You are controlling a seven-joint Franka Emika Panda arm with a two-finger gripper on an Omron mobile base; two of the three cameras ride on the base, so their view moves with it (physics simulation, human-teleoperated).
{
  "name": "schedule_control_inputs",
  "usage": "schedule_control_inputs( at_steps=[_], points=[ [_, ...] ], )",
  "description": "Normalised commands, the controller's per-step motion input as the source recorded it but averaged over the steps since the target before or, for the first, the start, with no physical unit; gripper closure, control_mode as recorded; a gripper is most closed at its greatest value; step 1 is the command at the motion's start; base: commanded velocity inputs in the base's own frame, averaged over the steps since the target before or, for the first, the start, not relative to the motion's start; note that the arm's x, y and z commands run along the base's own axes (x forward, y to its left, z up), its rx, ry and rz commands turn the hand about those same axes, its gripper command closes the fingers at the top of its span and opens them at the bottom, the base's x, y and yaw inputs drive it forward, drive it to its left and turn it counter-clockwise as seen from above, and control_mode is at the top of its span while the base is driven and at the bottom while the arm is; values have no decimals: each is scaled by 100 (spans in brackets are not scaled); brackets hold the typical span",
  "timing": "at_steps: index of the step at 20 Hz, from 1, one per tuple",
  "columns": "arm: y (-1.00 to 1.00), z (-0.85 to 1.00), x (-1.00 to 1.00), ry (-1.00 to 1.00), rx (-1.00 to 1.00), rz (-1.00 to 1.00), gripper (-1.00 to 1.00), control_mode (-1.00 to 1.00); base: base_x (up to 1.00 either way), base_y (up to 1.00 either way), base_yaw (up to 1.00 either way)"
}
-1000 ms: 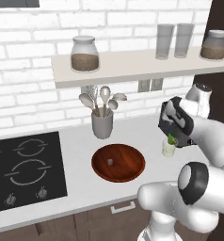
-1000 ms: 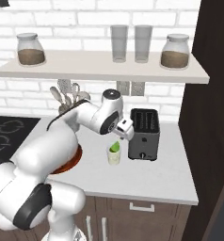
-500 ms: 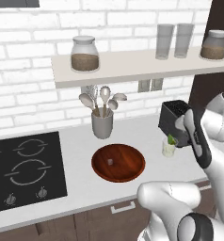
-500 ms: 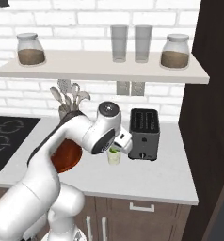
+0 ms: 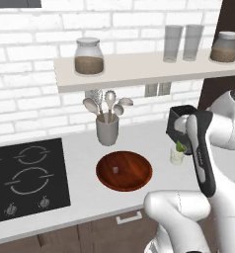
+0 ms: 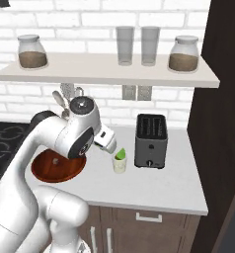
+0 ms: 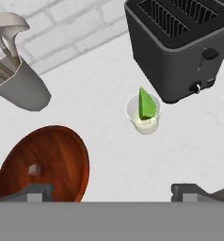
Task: Grab a lemon wedge from the fridge and one ice cube from the ice bowl, and put them in the glass of lemonade.
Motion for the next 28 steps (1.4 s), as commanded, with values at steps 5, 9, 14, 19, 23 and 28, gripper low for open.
schedule_control_inputs(
  at_steps=[5, 9, 14, 19, 23, 28],
  points=[
    [73, 63, -11, 0, 0, 3, -100, -100, 0, 0, 0],
    [27, 33, -9, -1, 0, 5, -100, -100, 0, 0, 0],
    [22, 25, -49, -17, 0, 1, -100, -100, 0, 0, 0],
    [26, 33, -85, -32, 0, 1, -100, -100, 0, 0, 0],
    [39, 29, -83, -26, 0, 4, -100, -100, 0, 0, 0],
    [47, 12, -16, -10, -2, 1, -100, -100, 0, 0, 0]
  ],
)
